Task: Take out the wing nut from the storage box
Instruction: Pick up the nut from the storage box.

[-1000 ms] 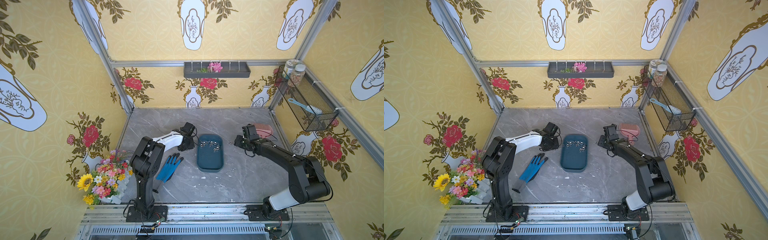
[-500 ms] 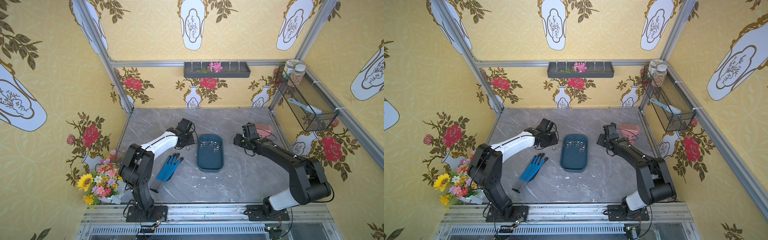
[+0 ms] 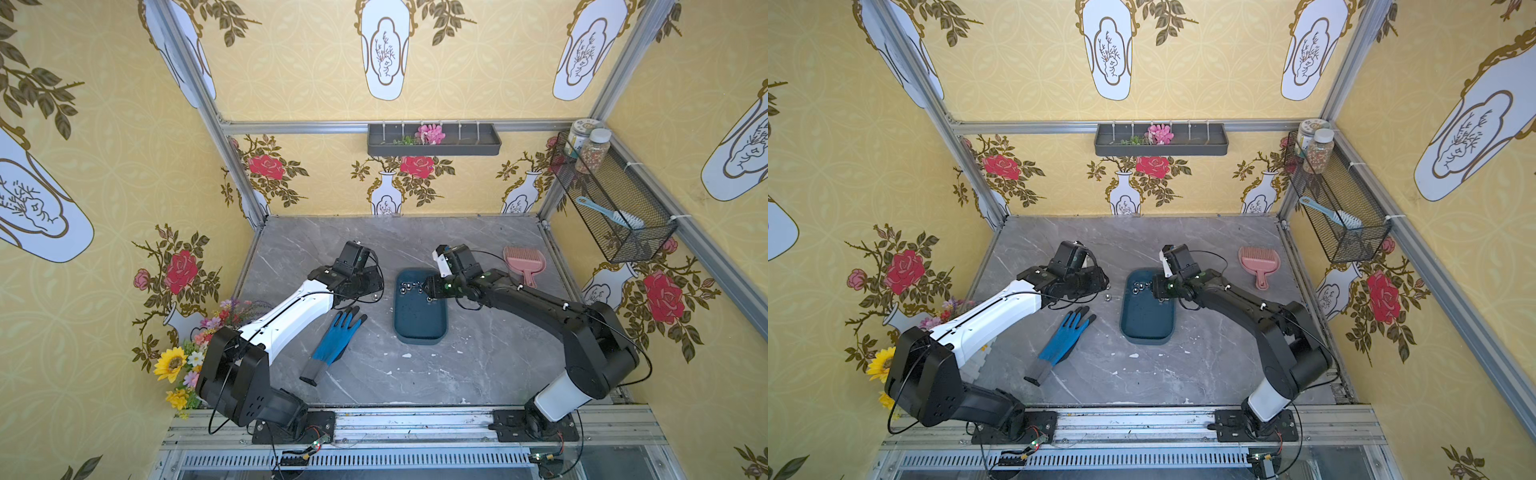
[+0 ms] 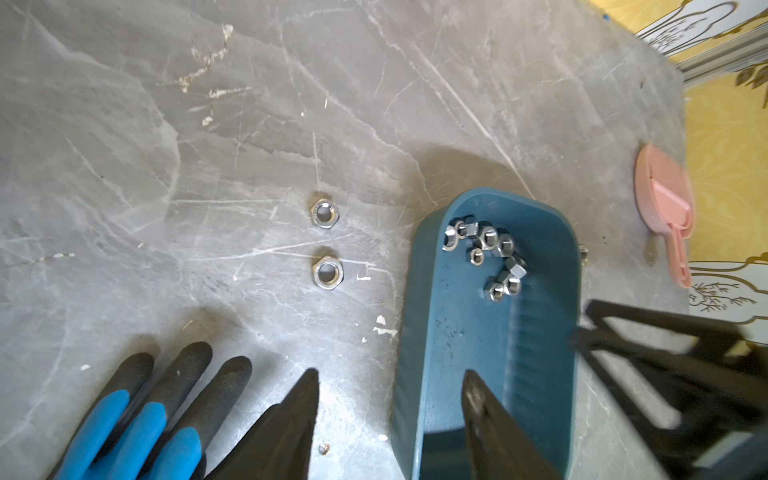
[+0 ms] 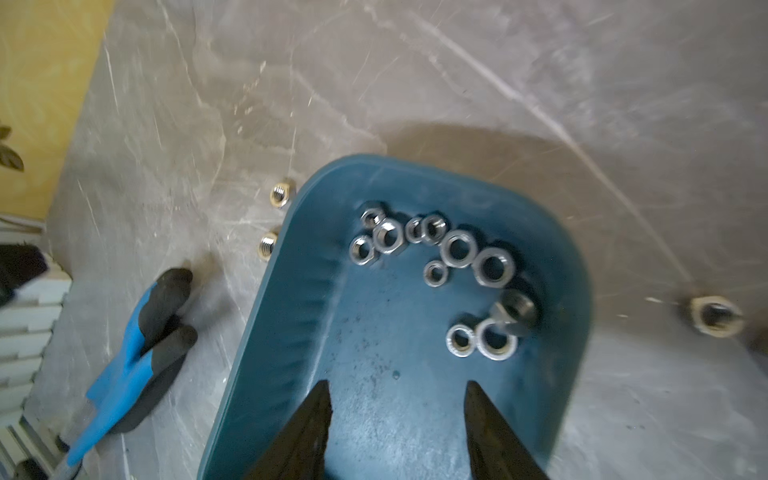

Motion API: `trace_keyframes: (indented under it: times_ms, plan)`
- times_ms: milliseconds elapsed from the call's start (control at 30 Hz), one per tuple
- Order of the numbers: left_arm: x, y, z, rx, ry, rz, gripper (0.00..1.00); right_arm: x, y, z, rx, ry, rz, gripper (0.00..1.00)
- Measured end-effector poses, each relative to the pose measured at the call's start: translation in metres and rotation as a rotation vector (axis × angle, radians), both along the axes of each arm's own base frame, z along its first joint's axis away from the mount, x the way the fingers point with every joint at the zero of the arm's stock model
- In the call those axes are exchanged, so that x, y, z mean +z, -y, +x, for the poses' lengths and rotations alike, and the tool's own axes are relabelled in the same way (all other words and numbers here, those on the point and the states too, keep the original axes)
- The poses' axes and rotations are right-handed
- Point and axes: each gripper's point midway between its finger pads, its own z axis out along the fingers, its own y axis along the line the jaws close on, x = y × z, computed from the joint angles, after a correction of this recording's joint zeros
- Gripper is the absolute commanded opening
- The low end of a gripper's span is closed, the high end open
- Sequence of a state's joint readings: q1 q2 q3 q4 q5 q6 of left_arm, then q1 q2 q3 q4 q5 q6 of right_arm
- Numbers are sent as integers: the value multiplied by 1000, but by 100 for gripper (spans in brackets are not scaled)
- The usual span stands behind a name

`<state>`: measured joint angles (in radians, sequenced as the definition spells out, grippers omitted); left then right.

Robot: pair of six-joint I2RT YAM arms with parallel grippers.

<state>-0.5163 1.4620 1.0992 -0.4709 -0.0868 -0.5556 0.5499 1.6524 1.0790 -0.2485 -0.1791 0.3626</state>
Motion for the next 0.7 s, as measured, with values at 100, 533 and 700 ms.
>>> trace_keyframes:
  times_ms: [100,533,700]
  plan:
    - [3,-1,-1,-5,8,1,58,-17,-16,-3,35,-40,-49,50]
    - [-2,-2,-3,-17,-1,17,59,-67,-15,32,-31,-80,-222,46]
    - [-6,-3,-5,-18,-9,22,59,-80,-12,39,-50,-91,-264,42]
